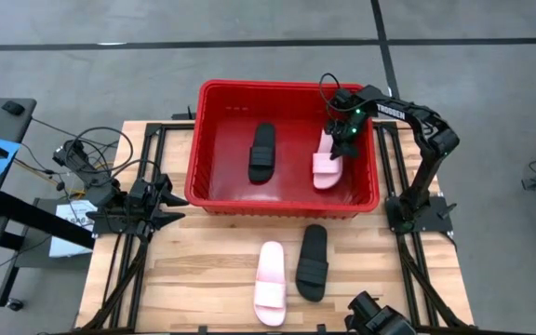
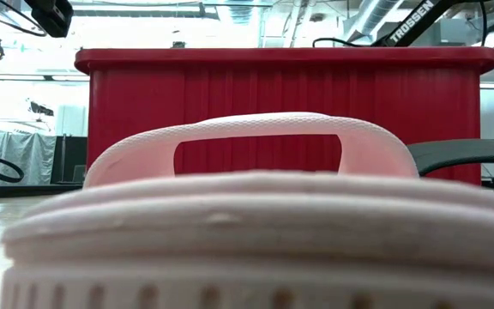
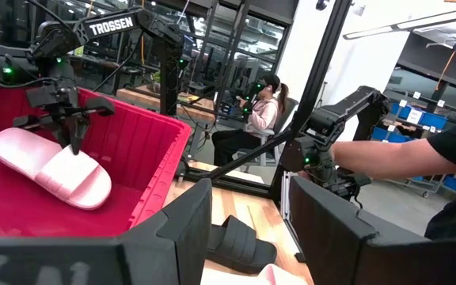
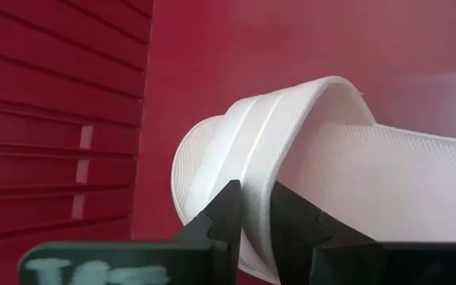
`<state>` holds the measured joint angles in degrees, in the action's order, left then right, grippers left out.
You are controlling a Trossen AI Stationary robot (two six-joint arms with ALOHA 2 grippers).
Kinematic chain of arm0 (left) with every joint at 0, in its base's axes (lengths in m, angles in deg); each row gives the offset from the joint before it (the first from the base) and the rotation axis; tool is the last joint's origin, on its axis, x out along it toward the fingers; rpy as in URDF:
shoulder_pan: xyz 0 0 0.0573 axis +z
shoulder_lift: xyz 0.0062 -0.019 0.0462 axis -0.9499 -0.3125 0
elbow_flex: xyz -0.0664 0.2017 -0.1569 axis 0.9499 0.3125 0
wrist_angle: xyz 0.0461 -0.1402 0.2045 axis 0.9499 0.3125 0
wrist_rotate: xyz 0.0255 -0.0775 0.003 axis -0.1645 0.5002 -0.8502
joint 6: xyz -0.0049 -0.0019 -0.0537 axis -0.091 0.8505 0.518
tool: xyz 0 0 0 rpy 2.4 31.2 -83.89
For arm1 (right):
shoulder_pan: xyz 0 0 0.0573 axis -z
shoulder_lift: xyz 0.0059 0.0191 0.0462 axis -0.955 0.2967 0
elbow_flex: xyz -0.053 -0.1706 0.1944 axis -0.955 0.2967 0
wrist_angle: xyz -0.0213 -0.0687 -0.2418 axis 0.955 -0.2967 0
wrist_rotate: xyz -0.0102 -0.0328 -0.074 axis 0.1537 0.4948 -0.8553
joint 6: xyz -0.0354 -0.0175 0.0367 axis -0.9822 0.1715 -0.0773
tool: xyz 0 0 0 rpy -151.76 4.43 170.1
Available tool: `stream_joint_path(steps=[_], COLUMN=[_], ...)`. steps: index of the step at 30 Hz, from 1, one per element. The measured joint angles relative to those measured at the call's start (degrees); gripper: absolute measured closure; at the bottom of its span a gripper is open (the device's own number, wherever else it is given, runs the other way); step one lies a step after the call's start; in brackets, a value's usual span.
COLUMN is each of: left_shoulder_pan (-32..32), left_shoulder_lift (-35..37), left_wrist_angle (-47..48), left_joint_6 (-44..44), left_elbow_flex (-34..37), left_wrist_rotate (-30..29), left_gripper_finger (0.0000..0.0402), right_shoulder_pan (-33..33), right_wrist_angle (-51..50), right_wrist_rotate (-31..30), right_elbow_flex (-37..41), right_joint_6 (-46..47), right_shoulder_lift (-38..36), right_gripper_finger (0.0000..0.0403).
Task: Pick and place slides into bin
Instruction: Put the right pink slide into the red container
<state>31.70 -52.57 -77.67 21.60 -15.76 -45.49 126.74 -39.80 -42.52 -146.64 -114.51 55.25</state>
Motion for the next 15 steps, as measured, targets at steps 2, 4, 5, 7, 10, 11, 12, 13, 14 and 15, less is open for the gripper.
stream_joint_path(steps=[2,4,5,7,10,11,12,13,14,15], left_shoulder_pan=[0.0,0.0,0.0,0.0,0.0,0.0,0.0,0.0,0.0,0.0], left_shoulder_lift=[0.0,0.0,0.0,0.0,0.0,0.0,0.0,0.0,0.0,0.0], left_wrist_angle=[0.0,0.0,0.0,0.0,0.0,0.0,0.0,0.0,0.0,0.0], left_joint_6=[0.0,0.3,0.3,0.3,0.3,0.3,0.3,0.3,0.3,0.4], left_elbow_flex=[0.0,0.0,0.0,0.0,0.0,0.0,0.0,0.0,0.0,0.0], left_wrist_rotate=[0.0,0.0,0.0,0.0,0.0,0.0,0.0,0.0,0.0,0.0], left_gripper_finger=[0.0241,0.0241,0.0241,0.0241,0.0241,0.0241,0.0241,0.0241,0.0241,0.0241], right_shoulder_pan=[0.0,0.0,0.0,-0.1,-0.8,-1.1,-1.4,-1.8,-2.1,-2.4], right_wrist_angle=[0.0,0.0,0.0,0.0,0.2,0.2,0.3,0.3,0.5,0.7], right_wrist_rotate=[0.0,0.0,0.0,0.0,-0.1,-0.1,-0.1,-0.1,-0.1,-0.2], right_elbow_flex=[0.0,0.0,0.0,0.0,0.0,0.0,0.0,0.0,0.0,0.0], right_joint_6=[0.0,0.0,0.0,0.0,-0.5,-0.7,-1.1,-1.5,-1.7,-1.7], right_shoulder_lift=[0.0,0.0,0.0,0.0,0.0,0.0,0.0,0.0,0.0,0.0], right_gripper_finger=[0.0355,0.0355,0.0354,0.0354,0.0354,0.0354,0.0354,0.0354,0.0354,0.0354])
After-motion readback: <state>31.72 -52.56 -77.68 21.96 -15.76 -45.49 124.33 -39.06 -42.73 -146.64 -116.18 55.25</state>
